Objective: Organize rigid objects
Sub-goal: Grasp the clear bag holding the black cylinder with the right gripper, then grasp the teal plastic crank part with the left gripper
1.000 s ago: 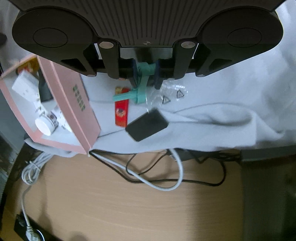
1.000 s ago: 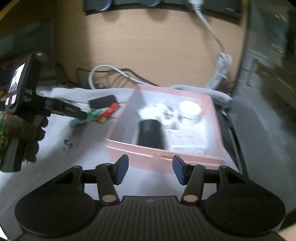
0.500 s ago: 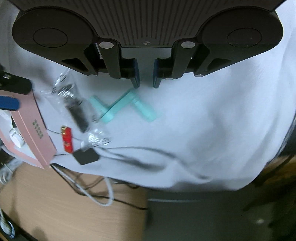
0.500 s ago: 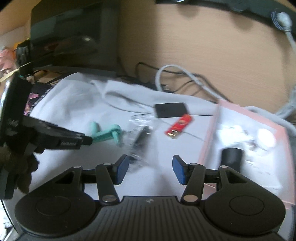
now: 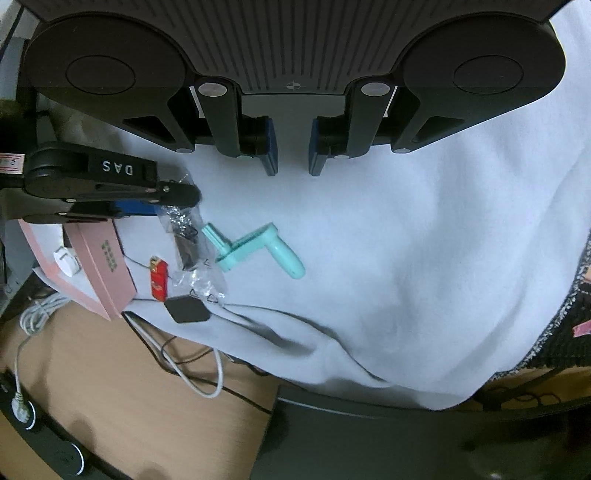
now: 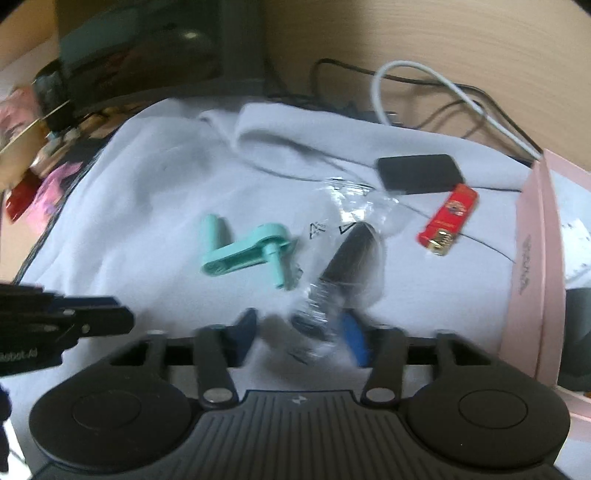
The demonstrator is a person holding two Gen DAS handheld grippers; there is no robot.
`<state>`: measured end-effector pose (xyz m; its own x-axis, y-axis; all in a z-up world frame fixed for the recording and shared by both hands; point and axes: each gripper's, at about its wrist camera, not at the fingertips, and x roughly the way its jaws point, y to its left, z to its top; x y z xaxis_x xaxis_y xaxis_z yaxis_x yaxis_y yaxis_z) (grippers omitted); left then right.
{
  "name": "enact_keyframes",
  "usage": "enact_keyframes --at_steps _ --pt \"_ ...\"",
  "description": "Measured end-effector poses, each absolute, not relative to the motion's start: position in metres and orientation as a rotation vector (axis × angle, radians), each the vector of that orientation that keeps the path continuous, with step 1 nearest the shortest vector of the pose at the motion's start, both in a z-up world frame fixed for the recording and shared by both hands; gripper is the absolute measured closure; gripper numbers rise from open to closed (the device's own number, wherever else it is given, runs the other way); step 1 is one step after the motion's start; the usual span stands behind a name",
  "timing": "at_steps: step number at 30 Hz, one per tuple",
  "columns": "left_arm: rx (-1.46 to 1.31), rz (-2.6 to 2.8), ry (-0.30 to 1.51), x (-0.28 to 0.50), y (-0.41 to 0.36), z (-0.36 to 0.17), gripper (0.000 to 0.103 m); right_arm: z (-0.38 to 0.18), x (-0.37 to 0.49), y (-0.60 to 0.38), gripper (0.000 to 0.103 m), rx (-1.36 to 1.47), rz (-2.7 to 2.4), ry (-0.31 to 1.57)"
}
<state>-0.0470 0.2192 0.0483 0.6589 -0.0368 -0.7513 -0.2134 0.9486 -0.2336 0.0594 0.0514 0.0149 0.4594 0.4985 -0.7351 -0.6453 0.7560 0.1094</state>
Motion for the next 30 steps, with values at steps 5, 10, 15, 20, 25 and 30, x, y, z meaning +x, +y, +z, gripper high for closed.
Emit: enact_keyframes --at_steps 5,10,15,20,25,30 --pt "-0.288 0.058 0.855 -0.045 0.208 0.048 0.083 0.019 0.044 0.035 0.075 -0.205 0.737 0.860" --pt "-0.239 0.015 0.846 -0.040 0.193 0.048 0.083 0.022 0.016 0.002 0.076 -0.240 0.693 0.848" --pt "-0.158 -0.043 0.816 -0.027 0.175 0.054 0.082 0.021 -0.009 -0.040 0.075 -0.283 0.617 0.814" --pt "-0.101 0.012 0.730 -0.009 0.173 0.066 0.080 0.016 -0.028 -0.068 0.075 -0.289 0.557 0.790" --pt "-0.058 -0.021 0.713 0.017 0.182 0.072 0.079 0.014 -0.035 -0.086 0.041 -0.246 0.518 0.789" --pt "0.162 -0.163 0.783 0.047 0.167 0.062 0.077 0.003 -0.034 -0.099 0.036 -0.202 0.489 0.805"
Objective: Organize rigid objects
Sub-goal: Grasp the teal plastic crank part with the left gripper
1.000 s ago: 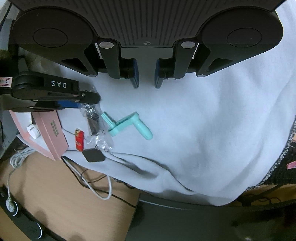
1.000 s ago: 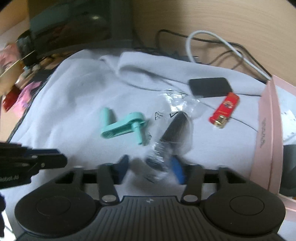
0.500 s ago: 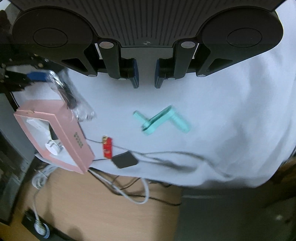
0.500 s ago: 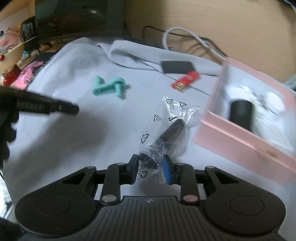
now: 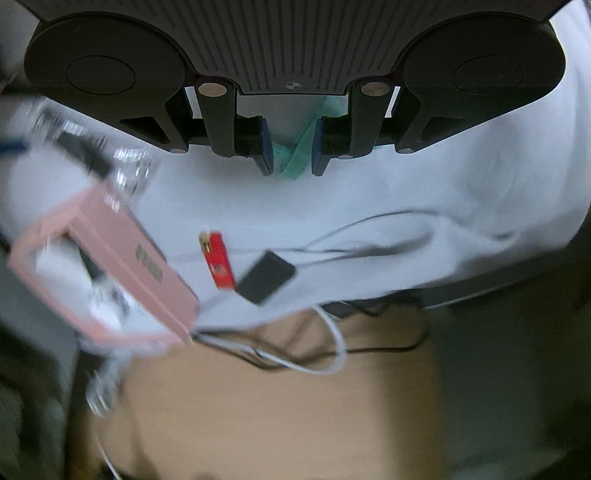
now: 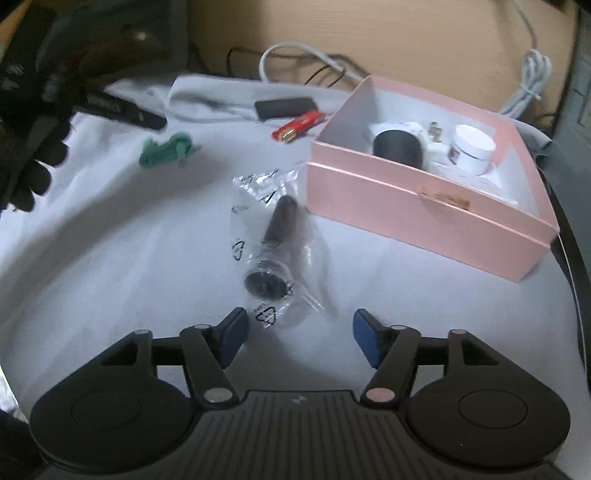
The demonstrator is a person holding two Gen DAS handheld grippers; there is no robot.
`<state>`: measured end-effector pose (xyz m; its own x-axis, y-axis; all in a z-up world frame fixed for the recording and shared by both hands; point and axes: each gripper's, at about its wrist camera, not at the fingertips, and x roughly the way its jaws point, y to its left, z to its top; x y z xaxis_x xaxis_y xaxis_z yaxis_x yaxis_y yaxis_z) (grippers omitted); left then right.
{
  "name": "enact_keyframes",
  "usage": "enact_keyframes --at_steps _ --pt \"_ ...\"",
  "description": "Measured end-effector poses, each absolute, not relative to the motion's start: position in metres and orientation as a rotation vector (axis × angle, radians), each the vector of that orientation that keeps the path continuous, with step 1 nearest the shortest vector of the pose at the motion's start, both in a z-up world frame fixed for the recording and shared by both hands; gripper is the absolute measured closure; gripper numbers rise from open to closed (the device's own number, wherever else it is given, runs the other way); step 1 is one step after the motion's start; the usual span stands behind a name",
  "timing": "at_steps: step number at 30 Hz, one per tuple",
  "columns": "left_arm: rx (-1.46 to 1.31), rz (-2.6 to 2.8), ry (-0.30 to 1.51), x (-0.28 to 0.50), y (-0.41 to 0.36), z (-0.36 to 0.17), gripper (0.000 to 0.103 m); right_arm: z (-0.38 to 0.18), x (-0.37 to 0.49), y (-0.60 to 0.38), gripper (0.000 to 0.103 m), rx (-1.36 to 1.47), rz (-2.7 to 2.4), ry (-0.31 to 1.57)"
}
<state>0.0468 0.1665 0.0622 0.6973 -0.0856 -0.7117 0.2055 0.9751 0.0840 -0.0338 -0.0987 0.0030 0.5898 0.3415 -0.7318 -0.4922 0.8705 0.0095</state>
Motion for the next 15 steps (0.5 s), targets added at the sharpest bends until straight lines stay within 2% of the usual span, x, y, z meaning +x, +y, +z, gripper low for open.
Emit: enact_keyframes --at_steps 4,10,12,15 --pt "0.242 -0.207 0.846 0.058 0.158 0.049 0.074 0.001 -0.038 -0.103 0.031 -0.203 0.483 0.786" --pt "0.276 -0.279 0.862 0.060 0.150 0.039 0.042 -0.004 -0.041 -0.105 0.023 -0.174 0.445 0.761" --pt "0.299 -0.295 0.861 0.059 0.146 0.037 0.037 -0.005 -0.042 -0.105 0.022 -0.171 0.438 0.752" --pt "0.319 -0.305 0.888 0.062 0.142 0.031 0.037 -0.006 -0.043 -0.106 0.017 -0.164 0.424 0.744"
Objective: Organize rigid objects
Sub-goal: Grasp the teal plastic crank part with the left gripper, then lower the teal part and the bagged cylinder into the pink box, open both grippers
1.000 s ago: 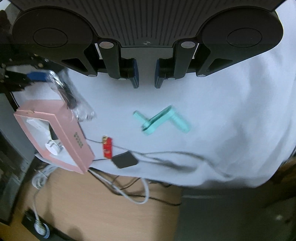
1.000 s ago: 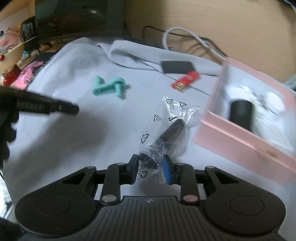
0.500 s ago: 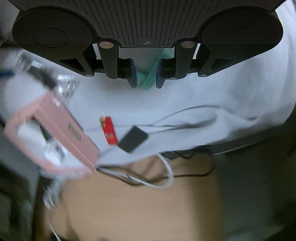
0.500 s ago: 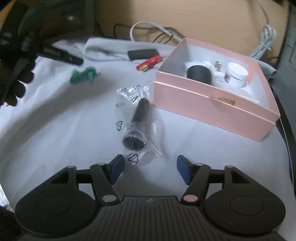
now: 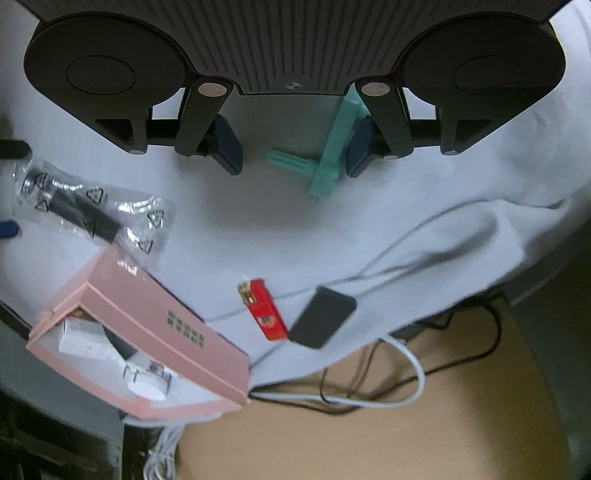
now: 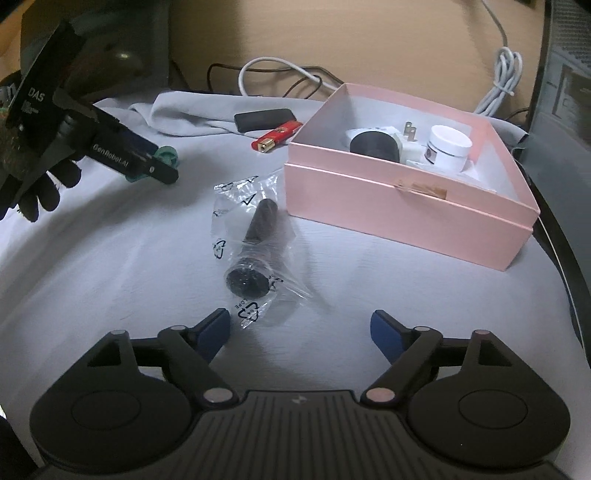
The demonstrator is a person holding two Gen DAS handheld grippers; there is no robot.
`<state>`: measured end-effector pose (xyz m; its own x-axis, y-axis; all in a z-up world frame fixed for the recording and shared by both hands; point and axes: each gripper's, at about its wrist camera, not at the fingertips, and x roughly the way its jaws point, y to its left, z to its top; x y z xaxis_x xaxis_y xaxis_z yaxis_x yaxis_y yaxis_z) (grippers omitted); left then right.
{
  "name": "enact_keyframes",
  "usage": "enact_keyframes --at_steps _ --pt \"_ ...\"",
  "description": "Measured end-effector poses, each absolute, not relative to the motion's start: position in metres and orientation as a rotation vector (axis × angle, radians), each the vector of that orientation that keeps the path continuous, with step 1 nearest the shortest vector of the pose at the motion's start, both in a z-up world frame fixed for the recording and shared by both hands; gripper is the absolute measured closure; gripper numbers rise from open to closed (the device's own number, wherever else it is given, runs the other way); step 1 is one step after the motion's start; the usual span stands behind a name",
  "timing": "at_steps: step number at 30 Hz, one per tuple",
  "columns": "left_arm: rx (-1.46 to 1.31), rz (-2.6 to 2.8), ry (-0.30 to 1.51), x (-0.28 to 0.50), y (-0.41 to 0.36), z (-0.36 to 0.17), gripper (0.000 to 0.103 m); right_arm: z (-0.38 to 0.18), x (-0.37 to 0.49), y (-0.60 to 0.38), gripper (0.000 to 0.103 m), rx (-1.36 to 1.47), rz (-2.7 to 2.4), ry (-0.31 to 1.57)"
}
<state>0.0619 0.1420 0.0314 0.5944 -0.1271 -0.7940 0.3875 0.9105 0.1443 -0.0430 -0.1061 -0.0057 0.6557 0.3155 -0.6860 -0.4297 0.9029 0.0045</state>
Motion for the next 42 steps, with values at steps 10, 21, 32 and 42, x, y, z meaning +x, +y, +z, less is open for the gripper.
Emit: enact_keyframes --at_steps 10,21,32,42 --pt "0.145 -0.297 0.942 0.074 0.163 0.028 0.039 -0.011 -0.046 -0.111 0.008 -0.137 0.412 0.712" --pt "0.132 -0.241 0.861 0.062 0.162 0.023 0.046 -0.010 -0.040 -0.103 0.000 -0.150 0.436 0.764" --pt "0.055 -0.193 0.845 0.023 0.155 0.026 0.051 0.013 -0.028 -0.116 0.008 -0.048 0.485 0.808" --pt "-0.043 -0.272 0.863 -0.040 0.138 0.041 0.051 0.003 0.011 -0.062 0.023 -0.150 0.489 0.770"
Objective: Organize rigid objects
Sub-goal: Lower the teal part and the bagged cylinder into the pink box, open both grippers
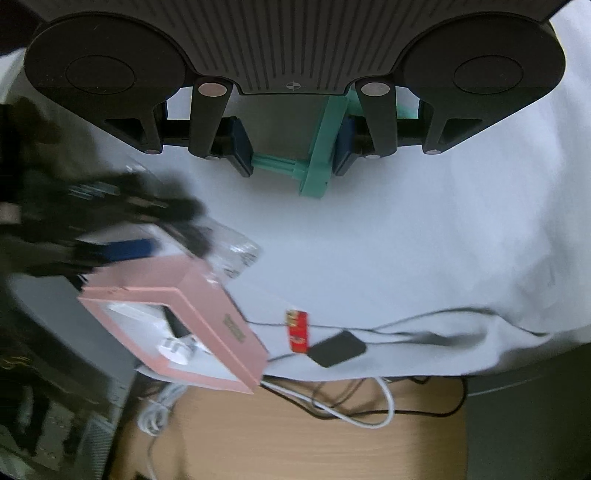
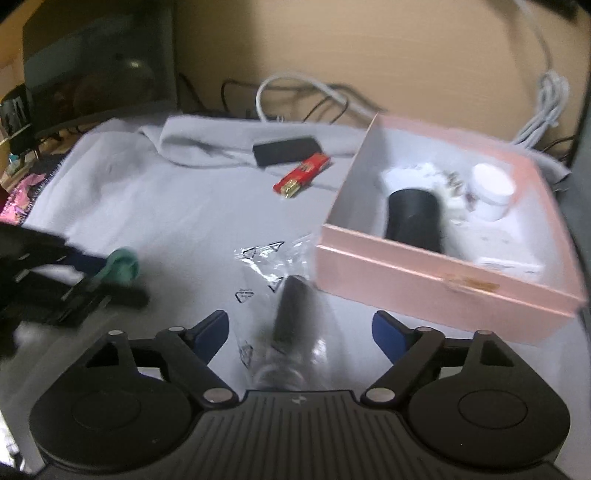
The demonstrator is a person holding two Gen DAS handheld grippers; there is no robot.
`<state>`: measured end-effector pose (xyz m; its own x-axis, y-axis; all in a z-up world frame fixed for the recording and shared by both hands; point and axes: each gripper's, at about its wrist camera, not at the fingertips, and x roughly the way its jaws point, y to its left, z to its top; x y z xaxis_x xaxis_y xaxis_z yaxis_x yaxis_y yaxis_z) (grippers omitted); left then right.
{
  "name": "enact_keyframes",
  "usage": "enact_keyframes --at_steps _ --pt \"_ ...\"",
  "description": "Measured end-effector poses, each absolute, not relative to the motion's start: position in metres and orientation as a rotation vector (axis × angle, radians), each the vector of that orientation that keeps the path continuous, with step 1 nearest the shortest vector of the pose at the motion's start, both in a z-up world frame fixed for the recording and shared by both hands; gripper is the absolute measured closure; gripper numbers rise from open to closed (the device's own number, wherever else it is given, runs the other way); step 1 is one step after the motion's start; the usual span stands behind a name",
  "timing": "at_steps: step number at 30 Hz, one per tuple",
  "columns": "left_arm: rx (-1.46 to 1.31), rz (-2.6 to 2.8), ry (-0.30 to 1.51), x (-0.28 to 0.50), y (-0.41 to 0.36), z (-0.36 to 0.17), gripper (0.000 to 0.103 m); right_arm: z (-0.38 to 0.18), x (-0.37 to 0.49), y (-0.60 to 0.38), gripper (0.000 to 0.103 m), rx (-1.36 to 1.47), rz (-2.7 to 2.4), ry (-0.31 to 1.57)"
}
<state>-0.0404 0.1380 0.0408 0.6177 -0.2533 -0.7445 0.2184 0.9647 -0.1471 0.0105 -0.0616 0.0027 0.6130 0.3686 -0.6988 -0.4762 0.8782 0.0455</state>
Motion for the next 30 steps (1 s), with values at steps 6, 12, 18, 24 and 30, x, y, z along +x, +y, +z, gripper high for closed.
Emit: enact_keyframes --at_steps 6,12,18,24,30 --pt "-0.077 -0.291 0.887 -0.061 0.130 0.044 0.051 -0.004 0.016 -0.044 0.069 -0.192 0.501 0.808" --pt "-0.061 -0.378 0.902 -0.069 0.109 0.045 0.051 0.010 -0.009 -0.063 0.084 -0.171 0.518 0.832" --pt "-0.035 -0.527 0.880 -0.071 0.070 0.056 0.051 0.038 -0.041 -0.113 0.084 -0.138 0.462 0.809" --pt "0.005 -0.666 0.817 -0.059 0.034 0.082 0.051 0.069 -0.067 -0.166 0.084 -0.075 0.336 0.753" --pt "-0.019 -0.650 0.672 -0.010 0.019 0.131 0.051 0.100 -0.095 -0.206 0.084 -0.031 0.223 0.644"
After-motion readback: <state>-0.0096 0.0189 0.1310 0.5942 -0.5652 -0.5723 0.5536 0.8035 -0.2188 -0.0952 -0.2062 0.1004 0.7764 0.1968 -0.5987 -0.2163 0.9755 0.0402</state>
